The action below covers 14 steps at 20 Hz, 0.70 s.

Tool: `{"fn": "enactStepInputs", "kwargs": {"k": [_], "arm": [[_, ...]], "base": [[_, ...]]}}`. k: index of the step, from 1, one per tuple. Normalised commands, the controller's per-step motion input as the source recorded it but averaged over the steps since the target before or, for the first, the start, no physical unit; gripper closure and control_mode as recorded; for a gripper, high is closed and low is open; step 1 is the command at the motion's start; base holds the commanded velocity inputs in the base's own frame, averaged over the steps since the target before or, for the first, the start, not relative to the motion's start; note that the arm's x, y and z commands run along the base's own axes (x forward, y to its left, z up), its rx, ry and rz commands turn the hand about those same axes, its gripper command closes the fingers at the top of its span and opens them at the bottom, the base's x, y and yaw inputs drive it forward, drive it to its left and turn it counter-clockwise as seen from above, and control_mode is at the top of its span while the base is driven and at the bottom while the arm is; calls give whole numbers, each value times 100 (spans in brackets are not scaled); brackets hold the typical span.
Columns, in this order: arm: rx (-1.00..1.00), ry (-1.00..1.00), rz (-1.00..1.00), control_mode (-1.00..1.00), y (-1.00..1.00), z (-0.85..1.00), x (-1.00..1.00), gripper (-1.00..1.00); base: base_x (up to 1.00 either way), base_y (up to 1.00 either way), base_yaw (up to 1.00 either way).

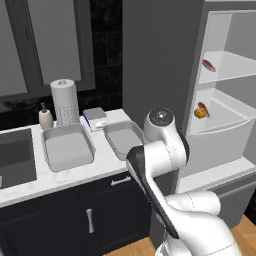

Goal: Place one squash and one steak in each tupperware on the nearby counter, to pack two identical lunches.

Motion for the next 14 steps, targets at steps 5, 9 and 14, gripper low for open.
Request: {"fn": "enactStepInputs", "kwargs": {"k": [5, 9, 14], "arm": [[-4, 17, -11, -100, 6, -27, 100, 100], [0, 16, -11, -100, 0, -6, 100, 100], [0, 12, -4, -100, 0, 0, 100, 100]], "base": [[0, 0, 0], [0, 0, 0], [0, 0, 0]]}}
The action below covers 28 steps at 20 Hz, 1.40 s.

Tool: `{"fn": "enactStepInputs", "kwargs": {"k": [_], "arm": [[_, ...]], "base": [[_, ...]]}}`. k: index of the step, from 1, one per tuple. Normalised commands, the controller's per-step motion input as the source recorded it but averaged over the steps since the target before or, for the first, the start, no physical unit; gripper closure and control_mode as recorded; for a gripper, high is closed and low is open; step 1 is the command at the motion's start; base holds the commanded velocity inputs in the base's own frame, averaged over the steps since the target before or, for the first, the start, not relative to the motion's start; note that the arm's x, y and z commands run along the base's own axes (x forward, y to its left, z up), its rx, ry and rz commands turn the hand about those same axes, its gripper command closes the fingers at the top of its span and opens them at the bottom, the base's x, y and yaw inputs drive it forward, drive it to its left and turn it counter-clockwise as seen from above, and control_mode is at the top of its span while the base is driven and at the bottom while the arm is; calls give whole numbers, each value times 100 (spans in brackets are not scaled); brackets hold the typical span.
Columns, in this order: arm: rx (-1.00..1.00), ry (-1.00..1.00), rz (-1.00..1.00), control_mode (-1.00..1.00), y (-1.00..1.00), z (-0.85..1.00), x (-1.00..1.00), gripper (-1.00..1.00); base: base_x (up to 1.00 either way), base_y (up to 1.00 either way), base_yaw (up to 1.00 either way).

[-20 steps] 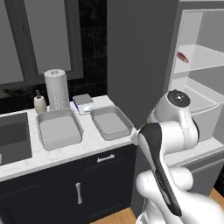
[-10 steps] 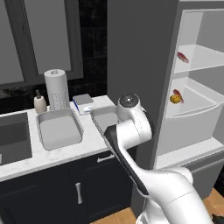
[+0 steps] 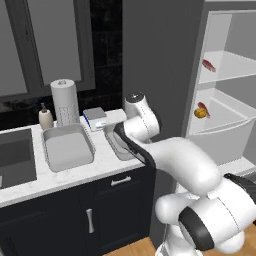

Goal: Place one squash and one steak in each tupperware on the nearby counter, to pack two identical lunches.

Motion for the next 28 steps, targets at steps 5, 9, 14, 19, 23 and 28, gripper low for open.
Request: {"fn": "enactStepInputs", "kwargs": {"k": [5, 9, 14, 19, 23, 28], "arm": [[4, 1, 0, -100, 0, -44, 100, 100], [12, -3, 2, -100, 0, -55, 89, 100], [2, 3, 4, -100, 0, -30, 73, 100], [0, 14, 4, -100, 3, -36, 80, 100], [0, 10, 4, -100, 0, 0, 29, 100], [0, 14, 1, -100, 0, -18, 1, 100]], "base": [[0, 0, 0], [0, 0, 0], [0, 0, 0], [0, 0, 0], [0, 0, 0], [0, 0, 0]]}}
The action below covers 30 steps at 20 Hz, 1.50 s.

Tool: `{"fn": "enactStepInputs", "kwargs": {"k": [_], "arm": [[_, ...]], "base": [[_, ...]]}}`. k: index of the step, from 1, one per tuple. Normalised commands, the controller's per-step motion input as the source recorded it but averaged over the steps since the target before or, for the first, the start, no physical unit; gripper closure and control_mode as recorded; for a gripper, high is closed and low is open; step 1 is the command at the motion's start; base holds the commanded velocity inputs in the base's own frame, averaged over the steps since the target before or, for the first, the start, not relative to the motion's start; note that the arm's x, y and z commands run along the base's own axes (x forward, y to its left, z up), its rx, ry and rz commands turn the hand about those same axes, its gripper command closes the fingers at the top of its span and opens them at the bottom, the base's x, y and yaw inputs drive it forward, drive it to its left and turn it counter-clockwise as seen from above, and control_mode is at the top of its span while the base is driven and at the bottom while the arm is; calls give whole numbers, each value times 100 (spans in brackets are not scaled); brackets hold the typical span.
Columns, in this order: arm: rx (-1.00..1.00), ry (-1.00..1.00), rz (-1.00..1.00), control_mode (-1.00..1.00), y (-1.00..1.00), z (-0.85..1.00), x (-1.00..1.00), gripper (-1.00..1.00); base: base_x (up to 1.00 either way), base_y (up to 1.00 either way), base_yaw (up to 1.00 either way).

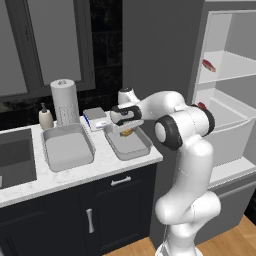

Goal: Place one squash and one steak in each tupperware on the nearby counter, to pack two identical lunches.

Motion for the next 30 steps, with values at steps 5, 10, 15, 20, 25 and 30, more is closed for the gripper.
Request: {"fn": "enactStepInputs", "kwargs": {"k": [5, 10, 15, 20, 25, 30], "arm": [[0, 4, 0, -100, 0, -79, 0, 100], [-1, 0, 0, -100, 0, -55, 0, 100], [0, -1, 0, -100, 0, -2, 16, 100], [-1, 0, 3, -100, 0, 3, 35, -100], [-2, 0, 5, -100, 0, 9, 19, -100], [0, -3, 6, -100, 0, 52, 5, -100]], "base": [[0, 0, 0], [0, 0, 0], [0, 0, 0], [0, 0, 0], [0, 0, 0], [0, 0, 0]]}}
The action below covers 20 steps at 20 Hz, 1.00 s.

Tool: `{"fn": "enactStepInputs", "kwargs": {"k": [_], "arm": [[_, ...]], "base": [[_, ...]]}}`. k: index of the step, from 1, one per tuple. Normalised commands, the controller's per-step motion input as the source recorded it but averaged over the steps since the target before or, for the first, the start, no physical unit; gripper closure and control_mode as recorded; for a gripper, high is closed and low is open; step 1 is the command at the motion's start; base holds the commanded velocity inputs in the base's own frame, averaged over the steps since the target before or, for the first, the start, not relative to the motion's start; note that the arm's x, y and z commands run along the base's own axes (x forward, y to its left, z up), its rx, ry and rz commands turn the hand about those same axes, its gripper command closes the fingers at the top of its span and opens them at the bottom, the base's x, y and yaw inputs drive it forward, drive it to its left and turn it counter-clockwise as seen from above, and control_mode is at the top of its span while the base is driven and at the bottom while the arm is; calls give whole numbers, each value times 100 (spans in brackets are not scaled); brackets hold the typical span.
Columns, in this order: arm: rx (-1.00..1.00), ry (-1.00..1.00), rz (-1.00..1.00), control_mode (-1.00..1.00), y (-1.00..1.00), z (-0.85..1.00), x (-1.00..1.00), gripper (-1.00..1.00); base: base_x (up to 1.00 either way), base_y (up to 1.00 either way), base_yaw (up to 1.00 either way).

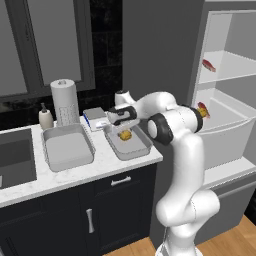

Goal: Place one squash and one steak in each tupperware on the nearby counter, to pack two identical lunches.

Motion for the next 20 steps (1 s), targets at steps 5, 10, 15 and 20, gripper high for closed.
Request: {"fn": "enactStepInputs", "kwargs": {"k": [5, 10, 15, 20], "arm": [[1, -6, 7, -100, -1, 83, -9, -100], [6, -1, 6, -100, -17, 49, -92, -100], [4, -1, 7, -100, -19, 25, -100, -100], [1, -3, 9, -100, -3, 27, -100, -100]], "base": [[0, 0, 0], [0, 0, 0], [0, 0, 0], [0, 0, 0]]}}
